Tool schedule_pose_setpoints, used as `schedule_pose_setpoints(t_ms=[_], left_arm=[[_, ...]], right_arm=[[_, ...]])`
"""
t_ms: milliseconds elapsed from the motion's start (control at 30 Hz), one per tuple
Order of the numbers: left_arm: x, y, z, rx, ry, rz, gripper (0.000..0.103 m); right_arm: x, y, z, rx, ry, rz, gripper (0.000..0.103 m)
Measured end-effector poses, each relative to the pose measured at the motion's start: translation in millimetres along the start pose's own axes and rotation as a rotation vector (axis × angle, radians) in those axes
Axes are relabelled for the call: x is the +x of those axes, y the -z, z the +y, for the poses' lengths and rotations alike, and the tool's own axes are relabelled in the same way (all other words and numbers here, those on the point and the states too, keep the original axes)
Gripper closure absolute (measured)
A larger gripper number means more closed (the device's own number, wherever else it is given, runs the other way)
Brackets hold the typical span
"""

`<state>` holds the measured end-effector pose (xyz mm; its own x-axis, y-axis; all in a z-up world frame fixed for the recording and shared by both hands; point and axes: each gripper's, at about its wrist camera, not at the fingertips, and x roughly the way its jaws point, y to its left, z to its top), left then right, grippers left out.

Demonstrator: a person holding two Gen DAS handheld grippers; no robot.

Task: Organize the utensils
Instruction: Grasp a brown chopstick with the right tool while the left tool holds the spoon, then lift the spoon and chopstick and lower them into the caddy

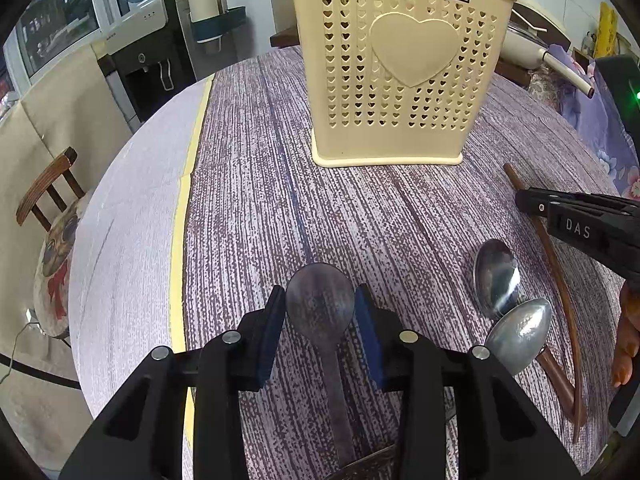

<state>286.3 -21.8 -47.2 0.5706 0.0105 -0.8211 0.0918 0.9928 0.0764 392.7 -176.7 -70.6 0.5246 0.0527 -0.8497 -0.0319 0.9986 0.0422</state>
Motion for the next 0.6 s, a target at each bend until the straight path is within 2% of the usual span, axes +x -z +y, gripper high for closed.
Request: schedule_pose_setpoints(t_ms=[233, 400, 600], left_arm=[[-6.4, -4.1, 0.1, -0.008, 0.032, -0.033, 0.067], [-19.3, -10.1, 4.0, -0.037, 0.063, -0.084, 0.067], [-42.7, -20.2, 5.9, -0.049, 0.095, -0.173, 0.067]], right_arm=[[-0.7, -1.9, -12.4, 0.061, -0.061, -0.001, 0.095], [-12.6, -5.3, -21.1, 0.095, -0.106, -0.035, 0.095], [-46.1, -6.1, -29.9, 0.117, -0.173, -0.118, 0.095]])
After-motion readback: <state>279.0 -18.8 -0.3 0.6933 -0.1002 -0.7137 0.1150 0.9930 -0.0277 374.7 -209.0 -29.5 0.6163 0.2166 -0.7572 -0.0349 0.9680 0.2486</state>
